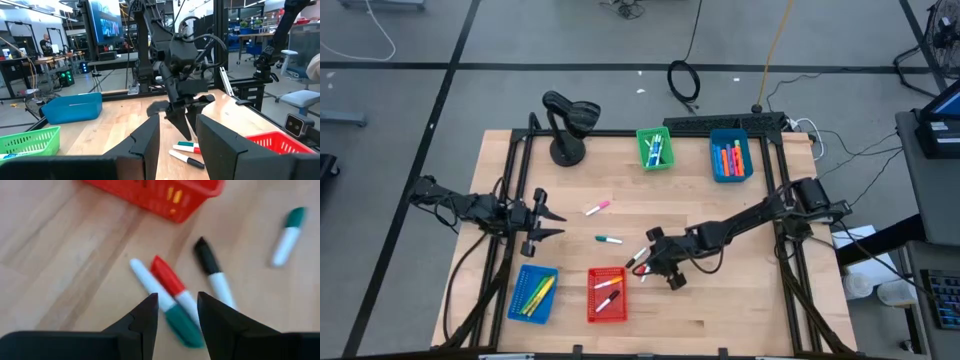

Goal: Pick & Place Markers
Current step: Put the bottom green mini marker into the red bin

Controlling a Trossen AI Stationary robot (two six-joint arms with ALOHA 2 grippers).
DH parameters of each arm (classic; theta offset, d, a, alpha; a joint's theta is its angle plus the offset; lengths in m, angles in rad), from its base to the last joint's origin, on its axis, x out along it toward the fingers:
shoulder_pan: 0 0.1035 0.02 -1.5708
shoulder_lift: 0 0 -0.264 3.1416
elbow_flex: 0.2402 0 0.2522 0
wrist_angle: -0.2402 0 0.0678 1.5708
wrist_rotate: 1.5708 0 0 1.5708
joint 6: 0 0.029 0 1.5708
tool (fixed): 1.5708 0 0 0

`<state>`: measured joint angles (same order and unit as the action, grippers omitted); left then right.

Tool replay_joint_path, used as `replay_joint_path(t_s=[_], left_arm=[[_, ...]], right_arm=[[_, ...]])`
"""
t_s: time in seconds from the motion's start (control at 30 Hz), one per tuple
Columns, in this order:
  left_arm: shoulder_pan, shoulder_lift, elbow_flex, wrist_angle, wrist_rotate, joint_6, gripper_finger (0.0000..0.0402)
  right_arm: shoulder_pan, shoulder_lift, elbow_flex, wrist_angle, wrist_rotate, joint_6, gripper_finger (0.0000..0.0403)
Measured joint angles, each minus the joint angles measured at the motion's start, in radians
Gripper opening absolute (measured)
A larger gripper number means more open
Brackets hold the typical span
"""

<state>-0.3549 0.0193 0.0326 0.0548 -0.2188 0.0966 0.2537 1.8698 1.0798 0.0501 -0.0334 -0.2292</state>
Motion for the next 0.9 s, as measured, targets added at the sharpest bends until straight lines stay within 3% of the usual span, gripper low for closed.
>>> replay_joint_path(t_s=[0.47,0.6,0.77,0.9], left_arm=[[0.000,0.000,0.000,0.000,0.000,0.000,0.0134],[0.000,0.000,0.000,0.000,0.000,0.000,0.0134],[0.000,0.000,0.000,0.000,0.000,0.000,0.0134],[0.000,0.000,0.000,0.000,0.000,0.000,0.0134]], right_arm=[[-0.005,0.074,0.004,-0.029,-0.020,-0.016,0.0124],[-0.005,0.074,0.005,-0.063,-0.021,-0.007,0.0094],[-0.004,0.074,0.005,-0.107,-0.021,0.028,0.0028],[0.002,0.074,0.004,-0.108,-0.021,0.031,0.0024]])
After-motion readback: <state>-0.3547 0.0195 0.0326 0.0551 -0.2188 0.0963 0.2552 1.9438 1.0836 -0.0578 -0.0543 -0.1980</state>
